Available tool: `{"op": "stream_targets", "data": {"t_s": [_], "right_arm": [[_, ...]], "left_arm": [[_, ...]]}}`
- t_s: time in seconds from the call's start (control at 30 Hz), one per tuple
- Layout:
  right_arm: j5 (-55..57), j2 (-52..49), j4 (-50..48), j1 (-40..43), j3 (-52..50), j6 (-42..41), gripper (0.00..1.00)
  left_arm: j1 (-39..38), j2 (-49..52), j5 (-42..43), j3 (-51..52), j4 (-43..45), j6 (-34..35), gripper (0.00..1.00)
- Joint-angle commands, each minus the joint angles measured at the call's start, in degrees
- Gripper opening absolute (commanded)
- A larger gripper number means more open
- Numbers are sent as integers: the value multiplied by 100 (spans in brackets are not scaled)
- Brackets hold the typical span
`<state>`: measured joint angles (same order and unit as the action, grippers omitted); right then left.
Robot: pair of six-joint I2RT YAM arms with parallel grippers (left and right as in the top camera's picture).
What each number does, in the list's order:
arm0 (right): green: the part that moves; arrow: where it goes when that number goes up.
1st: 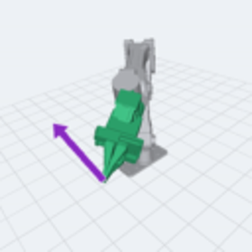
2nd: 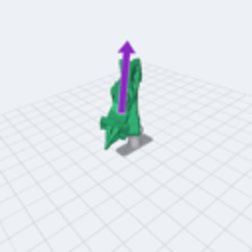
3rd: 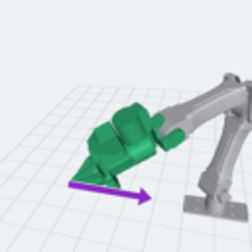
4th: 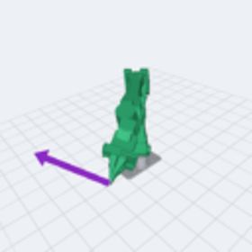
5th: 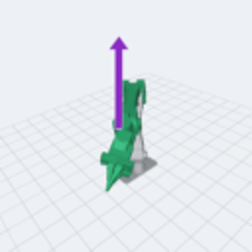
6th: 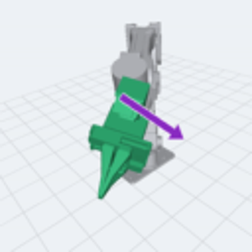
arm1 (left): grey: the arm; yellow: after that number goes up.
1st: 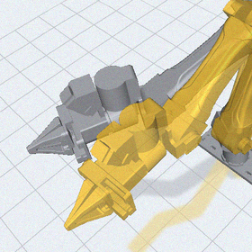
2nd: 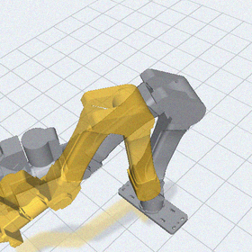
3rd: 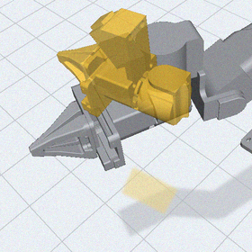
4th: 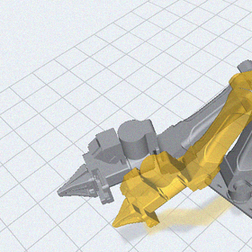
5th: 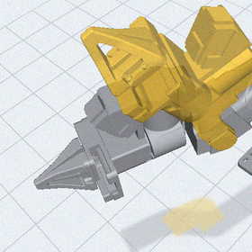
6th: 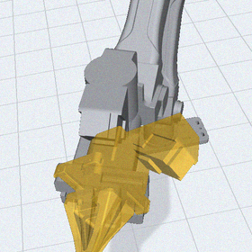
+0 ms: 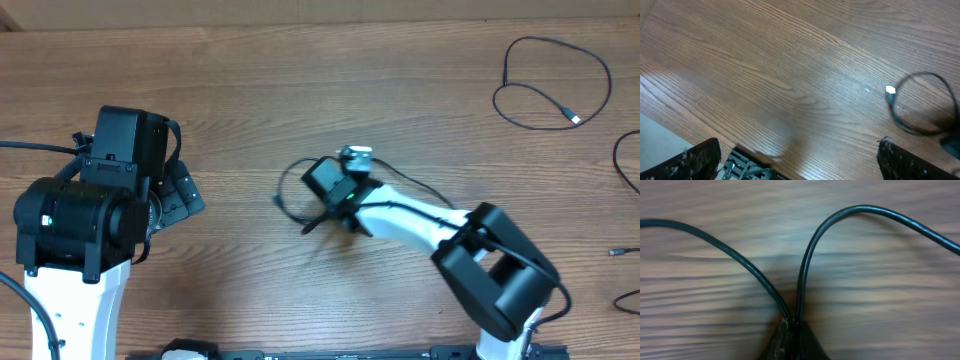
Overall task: Untangle cables
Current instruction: 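Grasp the center black cable with the right gripper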
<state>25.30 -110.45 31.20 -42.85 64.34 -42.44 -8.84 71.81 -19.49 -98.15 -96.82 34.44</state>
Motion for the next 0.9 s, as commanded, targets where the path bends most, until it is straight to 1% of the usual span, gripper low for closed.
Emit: {"op": "stream_targets", "data": {"t_s": [0.0,0.1,0.27,0.3,0.4,0.43,0.47,0.5,0.53,0.63,0.87], "right_arm": [[-101,326,376,352,-48,94,4],[-308,634,697,533,-48,96,4],[-1228,824,1040,723,-48,96,4],[-1362,824,1102,732,-50,94,7],[-1502,824,1207,734,-50,37,47],[-1515,822,1215,734,-52,-9,52],[-1510,822,1224,734,-52,-127,59],[-1508,822,1222,734,-57,-247,64],[-1499,822,1217,734,-57,-485,65],[-1491,817,1163,734,-63,-752,64],[-1488,750,1097,723,-63,-750,64]], "left_arm": [[20,20,4,-2,2,90,100],[20,20,4,-2,2,90,100],[20,20,4,-2,2,90,100],[20,20,4,-2,2,92,100],[20,20,4,-2,2,90,99],[20,20,4,-2,2,90,100],[20,20,4,-2,2,90,99],[20,20,4,-2,2,90,100],[20,20,4,-2,2,90,100],[20,20,4,-2,2,92,99],[20,20,4,-2,2,92,100]]}}
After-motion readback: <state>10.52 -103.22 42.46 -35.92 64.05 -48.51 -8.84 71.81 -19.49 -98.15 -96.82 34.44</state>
